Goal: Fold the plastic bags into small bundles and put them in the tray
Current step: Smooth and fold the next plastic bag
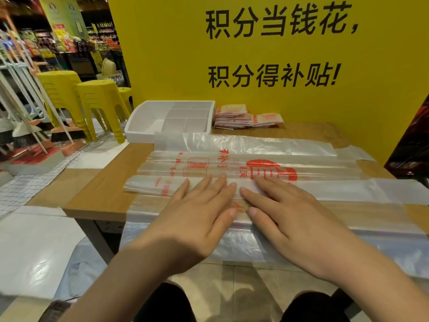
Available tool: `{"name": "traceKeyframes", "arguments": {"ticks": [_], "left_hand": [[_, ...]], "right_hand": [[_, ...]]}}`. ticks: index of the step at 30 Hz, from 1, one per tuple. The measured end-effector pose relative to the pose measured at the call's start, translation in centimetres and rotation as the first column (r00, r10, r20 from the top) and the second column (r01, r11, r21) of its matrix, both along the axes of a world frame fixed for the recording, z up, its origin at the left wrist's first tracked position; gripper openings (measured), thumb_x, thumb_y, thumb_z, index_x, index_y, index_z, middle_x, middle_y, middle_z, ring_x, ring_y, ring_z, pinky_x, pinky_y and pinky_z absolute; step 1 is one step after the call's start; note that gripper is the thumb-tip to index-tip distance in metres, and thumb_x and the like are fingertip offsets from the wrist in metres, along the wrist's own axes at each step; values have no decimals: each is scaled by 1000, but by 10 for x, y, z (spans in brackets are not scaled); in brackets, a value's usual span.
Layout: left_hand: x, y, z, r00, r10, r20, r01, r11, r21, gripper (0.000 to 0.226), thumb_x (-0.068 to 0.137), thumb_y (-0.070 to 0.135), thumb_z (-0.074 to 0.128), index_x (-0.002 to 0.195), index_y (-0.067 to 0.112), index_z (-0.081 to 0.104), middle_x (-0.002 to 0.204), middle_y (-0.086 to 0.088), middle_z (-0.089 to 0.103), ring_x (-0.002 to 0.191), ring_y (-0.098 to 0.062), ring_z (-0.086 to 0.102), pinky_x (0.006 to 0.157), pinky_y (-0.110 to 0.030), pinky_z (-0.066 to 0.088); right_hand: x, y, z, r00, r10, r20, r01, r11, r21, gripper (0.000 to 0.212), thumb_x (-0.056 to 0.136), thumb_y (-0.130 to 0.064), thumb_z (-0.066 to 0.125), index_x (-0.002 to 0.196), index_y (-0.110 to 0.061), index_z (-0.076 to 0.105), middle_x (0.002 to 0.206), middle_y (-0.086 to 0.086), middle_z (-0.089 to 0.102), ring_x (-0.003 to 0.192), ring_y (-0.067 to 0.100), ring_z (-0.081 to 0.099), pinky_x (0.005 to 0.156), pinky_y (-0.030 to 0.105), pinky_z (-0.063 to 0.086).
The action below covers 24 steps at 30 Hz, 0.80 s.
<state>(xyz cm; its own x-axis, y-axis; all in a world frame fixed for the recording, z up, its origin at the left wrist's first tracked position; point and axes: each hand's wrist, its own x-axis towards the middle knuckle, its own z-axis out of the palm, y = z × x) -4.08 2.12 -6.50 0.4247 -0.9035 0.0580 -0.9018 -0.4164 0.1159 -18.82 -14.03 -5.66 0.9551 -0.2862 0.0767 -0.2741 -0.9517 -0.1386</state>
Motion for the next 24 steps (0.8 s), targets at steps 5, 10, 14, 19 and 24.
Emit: {"name": "traceKeyframes", "arguments": {"ticks": [5,10,14,19,24], "left_hand": [[13,19,9,989,146,-25,-144,987,69,55,91,71,-1,143,65,-17,157,21,-30,145,-12,-32,121,-40,-17],[23,33,15,953,301,-42,-292,945,146,64,84,74,-6,145,60,-19,159,10,-33,147,-19,-30,121,-44,-16],[-1,5,11,991,135,14,-136,990,39,77,83,74,-12,153,42,-16,159,15,-29,145,-9,-33,120,-45,-19],[-7,4,2,995,100,-8,-100,995,14,80,73,74,-17,150,53,-16,159,22,-25,148,-8,-27,123,-41,-13],[3,19,8,985,167,-50,-165,985,41,67,70,75,-21,137,71,-17,158,23,-26,147,-9,-29,121,-35,-18]], "right_hand": [[-10,-6,2,996,-26,-90,27,1000,14,59,87,-68,-11,146,-63,-10,160,-21,-24,146,-1,-27,121,28,-14],[-17,-13,1,994,-39,-98,42,999,33,63,81,-73,-17,143,-67,-11,160,-23,-23,143,-5,-29,122,29,-13],[-16,-10,3,995,-54,-89,57,998,30,63,84,-72,-15,146,-63,-11,161,-20,-22,146,0,-26,122,30,-13],[-22,-18,5,994,-59,-88,66,995,77,56,91,-70,-6,146,-64,-1,160,-24,-20,147,-3,-23,123,31,-10],[-64,-55,4,967,-238,-87,247,963,112,69,73,-79,-21,139,-72,-5,159,-26,-23,145,-4,-26,122,27,-10]]}}
